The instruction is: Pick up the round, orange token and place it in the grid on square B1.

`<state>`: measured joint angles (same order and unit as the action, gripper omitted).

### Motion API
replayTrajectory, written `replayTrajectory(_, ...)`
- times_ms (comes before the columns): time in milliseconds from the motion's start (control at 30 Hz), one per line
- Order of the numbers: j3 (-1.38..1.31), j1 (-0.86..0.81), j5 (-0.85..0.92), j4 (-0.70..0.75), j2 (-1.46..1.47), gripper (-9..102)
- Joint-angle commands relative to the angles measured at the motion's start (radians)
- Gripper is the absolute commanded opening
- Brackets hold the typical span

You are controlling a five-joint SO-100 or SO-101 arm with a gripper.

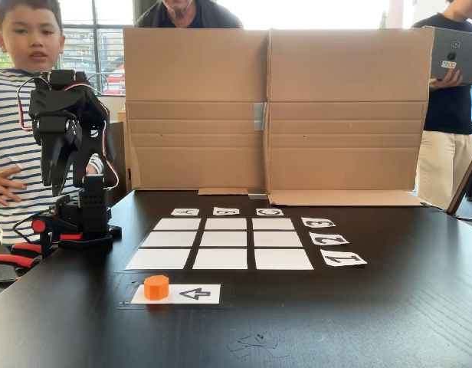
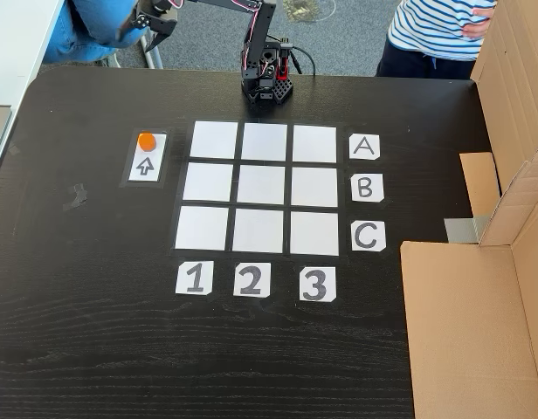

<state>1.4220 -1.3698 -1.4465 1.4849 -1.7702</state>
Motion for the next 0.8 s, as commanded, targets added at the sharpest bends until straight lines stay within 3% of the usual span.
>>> replayTrajectory(0, -0.044, 0.031, 0.032, -0.005, 0.028, 72)
replayTrajectory(100, -0.034, 0.069, 0.1, 0.003, 0.044, 87)
replayTrajectory(233, -0.031, 0.115, 0.207, 0.015, 0.064, 97)
replayTrajectory(400, -0.031, 0.15, 0.347, 0.025, 0.095, 97)
replayTrajectory(767, -0.11, 0.232, 0.35, 0.06, 0.278, 96)
